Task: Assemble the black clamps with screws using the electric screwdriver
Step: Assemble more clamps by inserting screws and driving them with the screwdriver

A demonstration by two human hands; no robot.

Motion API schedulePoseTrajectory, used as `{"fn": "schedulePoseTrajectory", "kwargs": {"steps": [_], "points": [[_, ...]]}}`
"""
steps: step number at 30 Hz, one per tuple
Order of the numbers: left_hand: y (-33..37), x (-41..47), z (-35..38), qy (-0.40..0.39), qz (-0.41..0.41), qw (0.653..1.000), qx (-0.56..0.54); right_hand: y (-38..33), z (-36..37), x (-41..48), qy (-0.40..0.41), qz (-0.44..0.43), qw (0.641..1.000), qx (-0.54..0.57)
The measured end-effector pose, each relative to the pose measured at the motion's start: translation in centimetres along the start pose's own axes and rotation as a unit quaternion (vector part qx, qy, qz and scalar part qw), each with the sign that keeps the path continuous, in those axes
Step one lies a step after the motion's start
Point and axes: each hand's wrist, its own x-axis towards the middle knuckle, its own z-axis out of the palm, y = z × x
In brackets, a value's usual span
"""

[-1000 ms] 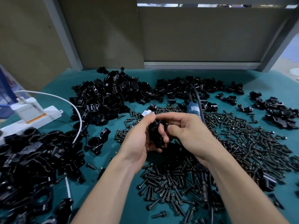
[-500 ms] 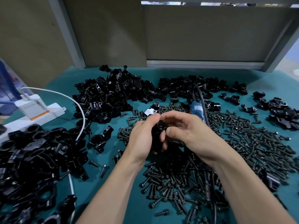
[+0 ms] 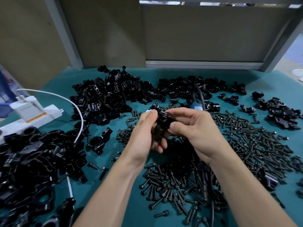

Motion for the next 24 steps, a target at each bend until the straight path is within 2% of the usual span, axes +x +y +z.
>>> {"fn": "schedulePoseTrajectory", "kwargs": {"steps": [2, 6, 9, 14, 19, 22, 24], "points": [[-0.1, 0.1, 0.1, -0.001, 0.015, 1.0, 0.004, -0.1, 0.1, -0.1, 0.036, -0.012, 0.999, -0.002], [-0.9, 0.1, 0.5, 0.023, 0.052, 0.998, 0.029, 0.3, 1.1, -0.6, 0.116, -0.054, 0.979, -0.159], [-0.8, 0.0, 1.0, 0.006, 0.054, 0.998, -0.014, 0.1, 1.7, -1.0, 0.148, -0.078, 0.967, -0.191], [-0.4, 0.1, 1.1, 0.014, 0.034, 0.992, -0.124, 0.3, 2.3, -1.2, 0.147, -0.112, 0.956, -0.228], [-0.2, 0.2, 0.6, -0.008, -0.001, 0.98, -0.198, 0.2, 2.0, -0.9, 0.145, -0.067, 0.954, -0.254], [-0.2, 0.6, 0.3, -0.003, -0.014, 0.985, -0.173, -0.3, 1.7, -0.8, 0.121, -0.039, 0.949, -0.289], [-0.2, 0.9, 0.0, 0.025, -0.014, 0.988, -0.15, -0.6, 1.1, -0.8, 0.111, -0.027, 0.927, -0.356]]}}
